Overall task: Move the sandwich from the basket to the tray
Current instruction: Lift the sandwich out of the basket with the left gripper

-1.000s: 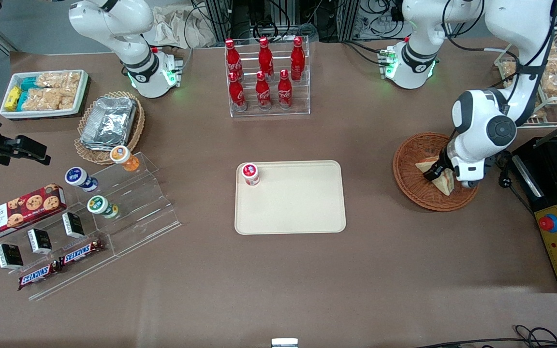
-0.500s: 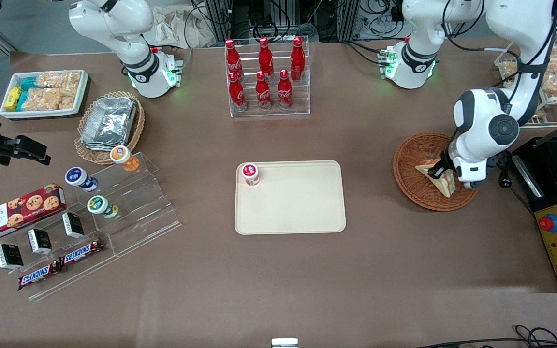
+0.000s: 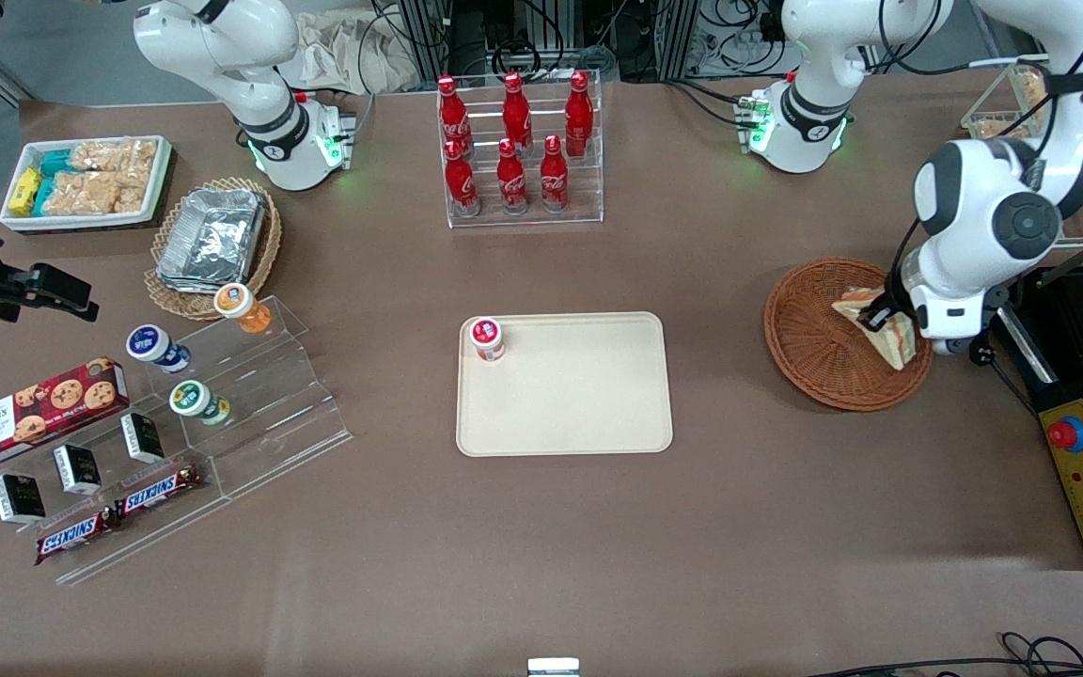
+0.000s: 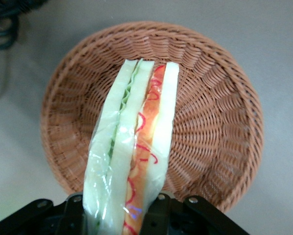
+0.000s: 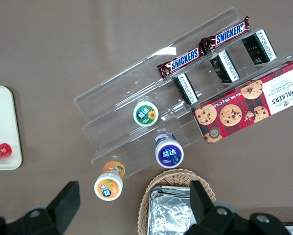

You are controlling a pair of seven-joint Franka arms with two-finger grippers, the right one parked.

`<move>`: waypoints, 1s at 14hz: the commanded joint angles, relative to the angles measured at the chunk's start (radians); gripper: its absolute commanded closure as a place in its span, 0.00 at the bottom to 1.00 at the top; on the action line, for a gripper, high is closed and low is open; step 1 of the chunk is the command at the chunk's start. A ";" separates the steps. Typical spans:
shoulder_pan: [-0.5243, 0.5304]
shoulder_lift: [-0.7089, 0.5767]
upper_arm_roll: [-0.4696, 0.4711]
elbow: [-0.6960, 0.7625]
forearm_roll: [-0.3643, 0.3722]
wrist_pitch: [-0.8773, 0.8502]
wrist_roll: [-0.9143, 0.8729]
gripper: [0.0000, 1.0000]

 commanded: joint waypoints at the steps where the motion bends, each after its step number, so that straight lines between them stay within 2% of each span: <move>1: 0.004 -0.013 0.002 0.155 0.010 -0.183 0.066 0.65; 4: -0.004 -0.009 -0.003 0.257 -0.005 -0.252 0.173 0.65; 7: -0.018 -0.006 -0.019 0.294 -0.030 -0.260 0.305 0.65; 9: -0.034 0.014 -0.056 0.324 -0.040 -0.262 0.335 0.65; 14: -0.048 0.105 -0.231 0.395 -0.057 -0.254 0.267 0.65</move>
